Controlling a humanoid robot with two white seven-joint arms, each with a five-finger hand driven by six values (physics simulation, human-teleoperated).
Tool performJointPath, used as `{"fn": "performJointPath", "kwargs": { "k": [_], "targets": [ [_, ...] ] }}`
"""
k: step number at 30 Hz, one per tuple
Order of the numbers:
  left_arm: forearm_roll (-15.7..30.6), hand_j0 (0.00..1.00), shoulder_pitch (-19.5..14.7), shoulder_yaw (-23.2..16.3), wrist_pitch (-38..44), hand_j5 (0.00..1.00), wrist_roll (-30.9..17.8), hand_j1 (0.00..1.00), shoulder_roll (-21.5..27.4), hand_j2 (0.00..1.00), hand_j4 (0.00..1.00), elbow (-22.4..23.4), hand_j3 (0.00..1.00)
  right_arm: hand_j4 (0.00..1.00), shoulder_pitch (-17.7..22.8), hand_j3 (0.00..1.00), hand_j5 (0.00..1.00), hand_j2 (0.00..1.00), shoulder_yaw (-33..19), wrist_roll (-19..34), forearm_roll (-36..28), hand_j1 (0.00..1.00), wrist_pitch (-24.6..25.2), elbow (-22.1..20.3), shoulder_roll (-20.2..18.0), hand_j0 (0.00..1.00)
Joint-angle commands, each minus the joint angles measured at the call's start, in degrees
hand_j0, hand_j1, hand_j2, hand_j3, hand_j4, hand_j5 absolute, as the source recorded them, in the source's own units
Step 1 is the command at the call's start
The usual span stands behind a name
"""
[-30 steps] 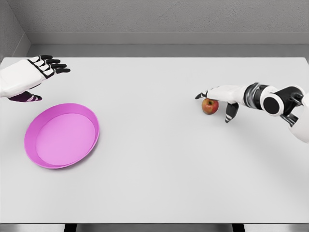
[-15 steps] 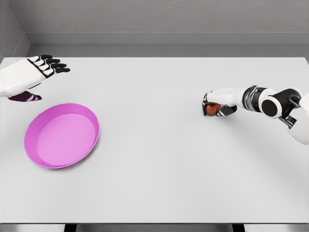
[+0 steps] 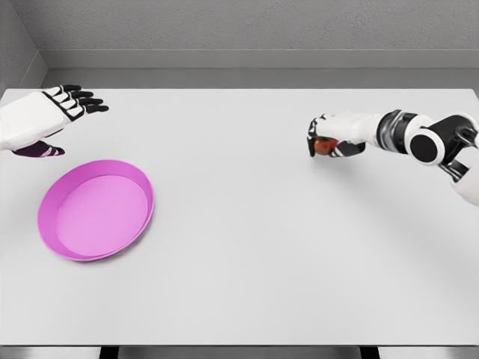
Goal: Put the apple on the plate with both arms
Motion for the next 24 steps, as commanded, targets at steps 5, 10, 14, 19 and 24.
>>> {"fn": "performJointPath", "kwargs": {
  "k": [5,10,14,19,24],
  "targets": [
    [0.36,1.0,0.0,0.05,-0.01,1.0,0.03,1.0,0.11,1.0,1.0,-0.06,1.0,0.36,0.09,0.36,0.36,0.36,0.17,0.02,0.22,0.36,-0.43,-7.8,0.69,0.36],
    [0.36,1.0,0.0,0.14,-0.01,1.0,0.03,1.0,0.11,1.0,1.0,-0.06,1.0,0.36,0.53,0.36,0.36,0.36,0.79,0.02,0.22,0.36,-0.87,-11.41,2.71,0.36],
    [0.36,1.0,0.0,0.14,-0.01,1.0,0.03,1.0,0.11,1.0,1.0,-0.06,1.0,0.36,0.62,0.36,0.36,0.36,2.02,0.02,0.22,0.36,-0.87,-11.41,7.54,0.36],
    [0.36,1.0,0.18,0.05,-0.01,1.0,0.03,1.0,0.11,1.0,1.0,-0.85,1.0,0.36,0.79,0.36,0.36,0.36,2.9,0.02,0.31,0.36,-0.79,-11.41,11.14,0.36],
    [0.36,1.0,0.18,0.05,-0.01,1.0,0.03,1.0,0.19,1.0,1.0,-0.85,1.0,0.36,1.14,0.36,0.36,0.36,4.04,0.02,0.31,0.36,-0.7,-11.41,12.99,0.36]
  ]
}}
